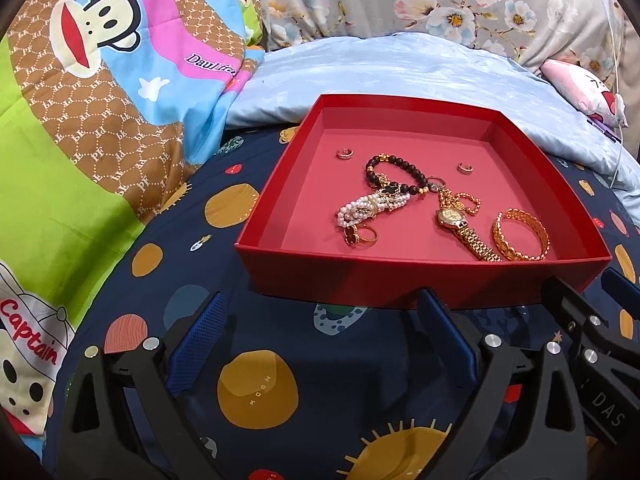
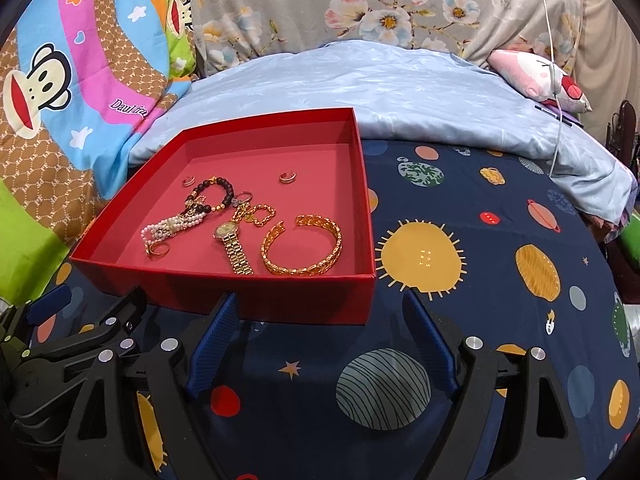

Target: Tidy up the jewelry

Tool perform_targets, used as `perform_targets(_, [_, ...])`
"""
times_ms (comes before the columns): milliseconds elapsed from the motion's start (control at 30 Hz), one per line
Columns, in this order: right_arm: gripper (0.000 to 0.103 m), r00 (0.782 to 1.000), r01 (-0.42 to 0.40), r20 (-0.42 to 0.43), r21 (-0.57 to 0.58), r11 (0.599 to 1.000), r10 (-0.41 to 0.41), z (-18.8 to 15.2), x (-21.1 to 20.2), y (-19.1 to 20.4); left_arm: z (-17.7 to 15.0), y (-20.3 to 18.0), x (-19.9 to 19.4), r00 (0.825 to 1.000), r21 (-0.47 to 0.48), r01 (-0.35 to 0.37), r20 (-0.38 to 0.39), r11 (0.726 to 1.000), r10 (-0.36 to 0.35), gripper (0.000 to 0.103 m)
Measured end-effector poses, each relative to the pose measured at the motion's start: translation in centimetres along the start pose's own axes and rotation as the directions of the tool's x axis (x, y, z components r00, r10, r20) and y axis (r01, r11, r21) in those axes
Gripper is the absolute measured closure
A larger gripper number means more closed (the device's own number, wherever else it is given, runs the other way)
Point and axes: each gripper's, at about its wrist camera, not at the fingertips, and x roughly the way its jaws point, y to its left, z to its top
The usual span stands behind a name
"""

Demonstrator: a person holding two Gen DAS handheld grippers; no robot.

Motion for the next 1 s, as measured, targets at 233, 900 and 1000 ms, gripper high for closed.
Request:
perform_targets(233, [0.021, 1.0, 0.012, 0.014, -0.014, 1.0, -0.012, 0.0, -0.3, 0.3, 0.0, 0.1, -0.3, 1.0, -0.002, -0.025, 0.016, 1.0, 0.025, 0.01])
perform_targets(900, [0.021, 0.999, 0.021, 0.05, -0.049, 0.999, -0.019, -0.1, -1.0, 1.2, 0.1, 0.7, -0.8, 0.999, -0.029, -0.033, 0.041, 0.999, 0.034, 0.011])
perform_targets(1000, [0.021, 0.999, 0.02, 0.05, -0.049, 0.999, -0.017, -0.1, -1.0, 1.2, 0.1, 0.7, -0.8, 0.999, -0.029, -0.033, 0.041, 0.999, 0.035, 0.011])
